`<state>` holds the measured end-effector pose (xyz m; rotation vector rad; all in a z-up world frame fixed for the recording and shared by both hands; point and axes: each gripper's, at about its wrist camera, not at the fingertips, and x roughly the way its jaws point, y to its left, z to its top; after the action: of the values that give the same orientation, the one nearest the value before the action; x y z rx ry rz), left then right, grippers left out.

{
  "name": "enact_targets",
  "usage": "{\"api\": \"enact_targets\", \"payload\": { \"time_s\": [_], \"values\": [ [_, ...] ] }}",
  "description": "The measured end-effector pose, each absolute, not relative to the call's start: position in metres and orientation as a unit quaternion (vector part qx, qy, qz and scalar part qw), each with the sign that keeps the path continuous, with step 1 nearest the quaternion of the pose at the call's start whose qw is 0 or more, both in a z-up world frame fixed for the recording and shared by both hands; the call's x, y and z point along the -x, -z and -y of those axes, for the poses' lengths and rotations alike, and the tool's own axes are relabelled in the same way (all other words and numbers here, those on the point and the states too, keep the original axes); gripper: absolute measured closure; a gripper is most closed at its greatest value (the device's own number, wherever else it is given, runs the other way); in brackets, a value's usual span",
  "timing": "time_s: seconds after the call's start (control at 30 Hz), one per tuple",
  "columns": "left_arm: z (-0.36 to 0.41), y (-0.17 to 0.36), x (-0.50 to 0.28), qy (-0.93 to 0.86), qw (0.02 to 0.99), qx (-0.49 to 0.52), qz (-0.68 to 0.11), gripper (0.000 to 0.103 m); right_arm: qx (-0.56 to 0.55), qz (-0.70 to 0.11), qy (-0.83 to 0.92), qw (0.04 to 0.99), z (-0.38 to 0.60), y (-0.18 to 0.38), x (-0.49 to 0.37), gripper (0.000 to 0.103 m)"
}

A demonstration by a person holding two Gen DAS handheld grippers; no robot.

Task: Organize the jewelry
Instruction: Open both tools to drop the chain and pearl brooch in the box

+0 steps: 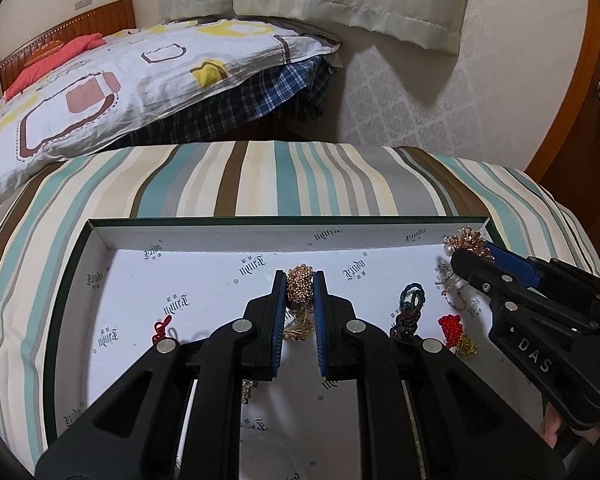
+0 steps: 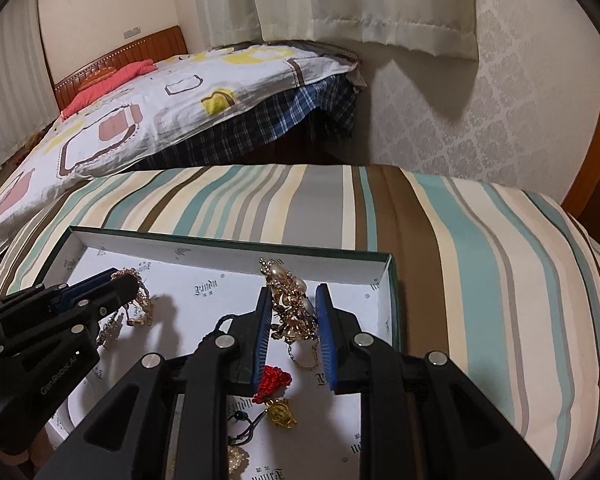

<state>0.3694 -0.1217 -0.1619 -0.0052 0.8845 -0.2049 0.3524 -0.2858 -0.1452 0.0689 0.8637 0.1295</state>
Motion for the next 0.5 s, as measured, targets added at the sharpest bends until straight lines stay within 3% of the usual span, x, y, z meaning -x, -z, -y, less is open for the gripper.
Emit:
{"api": "enact_targets", "payload": {
  "time_s": [0.5],
  "values": [
    [0.1244, 0.1688, -0.3785, 0.101, 0.889, 0.004, -0.446, 0.088, -0.036, -0.451, -0.059, 0.89, 0.287, 0.1534, -0.3597, 0.08]
  ]
}}
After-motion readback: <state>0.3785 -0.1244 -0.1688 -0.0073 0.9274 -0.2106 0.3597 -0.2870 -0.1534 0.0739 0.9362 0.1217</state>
